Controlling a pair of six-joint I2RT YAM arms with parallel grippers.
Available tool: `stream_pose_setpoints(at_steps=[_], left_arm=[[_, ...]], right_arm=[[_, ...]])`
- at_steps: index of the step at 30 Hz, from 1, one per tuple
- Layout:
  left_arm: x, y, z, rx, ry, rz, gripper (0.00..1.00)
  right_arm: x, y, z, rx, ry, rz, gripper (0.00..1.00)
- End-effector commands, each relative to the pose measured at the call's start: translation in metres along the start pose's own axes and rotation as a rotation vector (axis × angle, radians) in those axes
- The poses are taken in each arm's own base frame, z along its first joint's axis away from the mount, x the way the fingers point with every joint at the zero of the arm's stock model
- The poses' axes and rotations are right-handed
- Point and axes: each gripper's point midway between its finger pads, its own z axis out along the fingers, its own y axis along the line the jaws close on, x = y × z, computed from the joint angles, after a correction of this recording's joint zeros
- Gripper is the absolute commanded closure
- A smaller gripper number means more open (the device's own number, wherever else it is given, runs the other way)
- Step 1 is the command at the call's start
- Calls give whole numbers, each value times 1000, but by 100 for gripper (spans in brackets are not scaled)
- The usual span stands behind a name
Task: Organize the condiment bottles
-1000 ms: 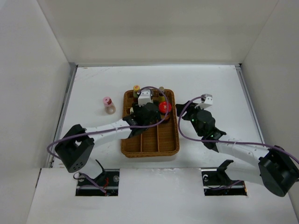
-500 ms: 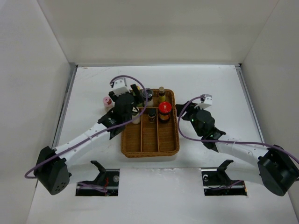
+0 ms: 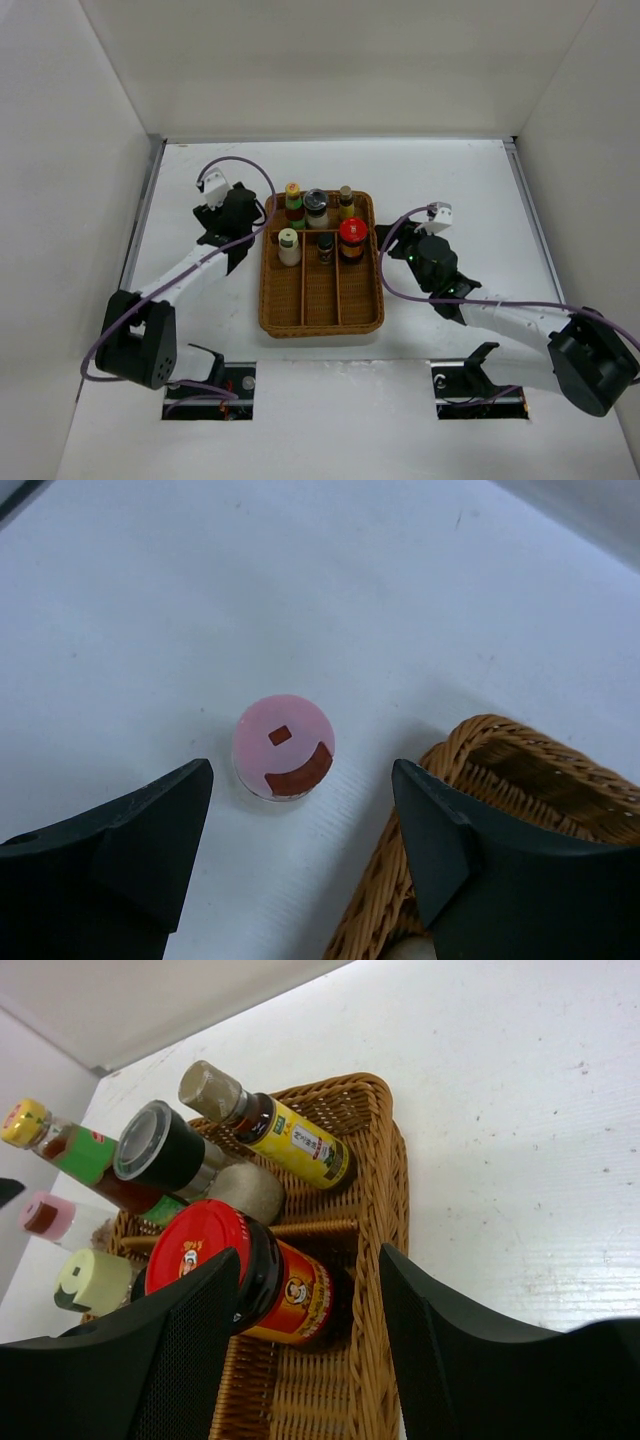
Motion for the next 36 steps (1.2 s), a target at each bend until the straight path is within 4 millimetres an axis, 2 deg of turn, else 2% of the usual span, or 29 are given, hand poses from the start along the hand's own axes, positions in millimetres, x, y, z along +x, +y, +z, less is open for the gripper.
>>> stream_pose_setpoints(at_steps=[1,7,12,18,21,24,29,32,36], left_arm=[[-2,6,13,-33,-29,-47,29],[8,12,35,-69,-21,-49,34],[10,8,44,-52,-15,-51,42],[5,3,40,-34,-24,-61,56],[-5,2,25,-17,-55,-70,60],[-18,-1,2,25,-96,-94,61],[-38,-14,-55,144,-136,-57,60],[-37,-14,-88,209,-112,-12,60],[-16,0,-119,258,-17,39,60]], right_arm=[[-16,11,3,-31,-56,26,38],[-15,14,3,-35,-54,13,37],[-13,15,3,-37,-49,10,37],[-12,16,3,-42,-45,12,37],[-11,17,4,-40,-39,3,37],[-11,18,3,-45,-39,12,37],[-11,17,3,-44,-40,9,37],[-11,16,3,-39,-38,3,38],[-9,17,3,-45,-31,9,38]])
